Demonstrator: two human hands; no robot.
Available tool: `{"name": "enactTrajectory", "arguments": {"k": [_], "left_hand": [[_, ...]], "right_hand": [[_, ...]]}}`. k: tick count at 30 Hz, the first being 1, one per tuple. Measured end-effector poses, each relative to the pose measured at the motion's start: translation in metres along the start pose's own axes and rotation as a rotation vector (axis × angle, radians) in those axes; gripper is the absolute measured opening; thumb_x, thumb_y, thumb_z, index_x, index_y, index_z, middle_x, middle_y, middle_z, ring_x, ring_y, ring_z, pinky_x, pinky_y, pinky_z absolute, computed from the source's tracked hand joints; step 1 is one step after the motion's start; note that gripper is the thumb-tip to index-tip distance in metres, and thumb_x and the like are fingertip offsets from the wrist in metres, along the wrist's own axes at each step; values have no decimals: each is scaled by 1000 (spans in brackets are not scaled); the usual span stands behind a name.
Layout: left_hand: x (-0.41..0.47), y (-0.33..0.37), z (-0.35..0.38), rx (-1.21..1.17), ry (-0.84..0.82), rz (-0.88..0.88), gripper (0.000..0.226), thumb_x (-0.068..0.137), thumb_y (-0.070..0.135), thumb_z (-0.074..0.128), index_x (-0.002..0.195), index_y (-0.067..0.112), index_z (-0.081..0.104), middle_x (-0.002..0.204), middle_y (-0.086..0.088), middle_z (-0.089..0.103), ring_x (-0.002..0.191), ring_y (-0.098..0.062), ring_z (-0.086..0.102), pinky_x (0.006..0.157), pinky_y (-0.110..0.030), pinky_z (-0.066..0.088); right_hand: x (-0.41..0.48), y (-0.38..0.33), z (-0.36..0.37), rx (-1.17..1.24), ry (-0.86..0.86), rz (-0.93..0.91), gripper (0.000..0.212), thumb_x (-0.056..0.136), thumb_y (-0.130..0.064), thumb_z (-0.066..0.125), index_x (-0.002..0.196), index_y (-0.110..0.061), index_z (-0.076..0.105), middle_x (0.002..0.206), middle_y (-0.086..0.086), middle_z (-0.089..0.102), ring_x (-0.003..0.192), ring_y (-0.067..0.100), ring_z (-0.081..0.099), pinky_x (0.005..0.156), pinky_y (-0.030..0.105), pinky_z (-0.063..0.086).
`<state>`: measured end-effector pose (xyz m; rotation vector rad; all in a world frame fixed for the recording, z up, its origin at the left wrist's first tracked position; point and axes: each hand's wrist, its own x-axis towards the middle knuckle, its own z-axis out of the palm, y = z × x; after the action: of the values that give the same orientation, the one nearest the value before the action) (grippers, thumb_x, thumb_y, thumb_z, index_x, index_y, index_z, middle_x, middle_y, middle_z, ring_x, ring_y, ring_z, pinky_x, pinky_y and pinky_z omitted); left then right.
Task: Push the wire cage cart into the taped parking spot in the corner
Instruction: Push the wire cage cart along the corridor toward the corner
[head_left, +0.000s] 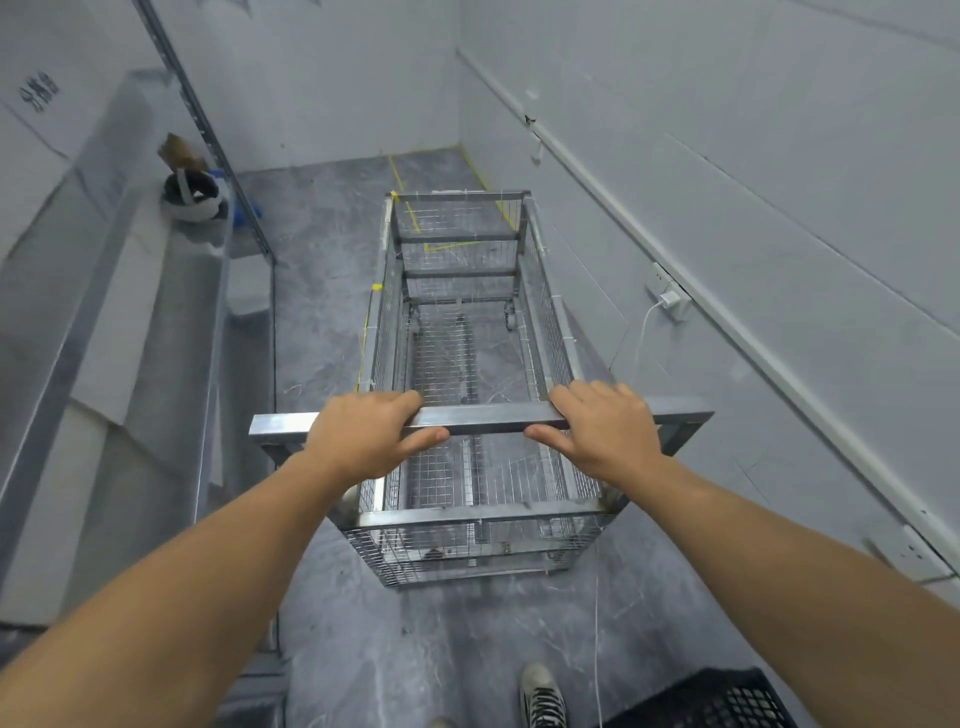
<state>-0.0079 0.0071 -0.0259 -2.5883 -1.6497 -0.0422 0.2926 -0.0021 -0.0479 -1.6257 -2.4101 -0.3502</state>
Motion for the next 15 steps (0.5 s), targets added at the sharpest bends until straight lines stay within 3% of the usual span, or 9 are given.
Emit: {"name": "enactTrajectory", "arguments": {"k": [2,6,15], "left_hand": [[3,-1,0,7,9,-12,61,78,82,16,75,26,39,68,9,53,58,-15,48,46,-28,23],[14,-5,2,-13,13,-21,62,78,82,18,75,25,41,70,8,57,58,-16,50,50,-30,31],[55,-36,6,1,-11,-35,58,82,79,26,79,24,41,72,9,52,62,-16,49,53,-31,30]], "right_hand": [[5,2,2,-4,12,-2,56,87,-76,30,80,-23,50,71,-5,56,64,21,54,61,31,27],[16,6,7,1,36,-11,57,86,-77,29,76,-23,46,67,-4,54,60,22,53,58,31,27],[61,23,23,35,48,9,54,83,-81,24,75,-28,31,67,-8,48,61,20,51,60,31,28]]}}
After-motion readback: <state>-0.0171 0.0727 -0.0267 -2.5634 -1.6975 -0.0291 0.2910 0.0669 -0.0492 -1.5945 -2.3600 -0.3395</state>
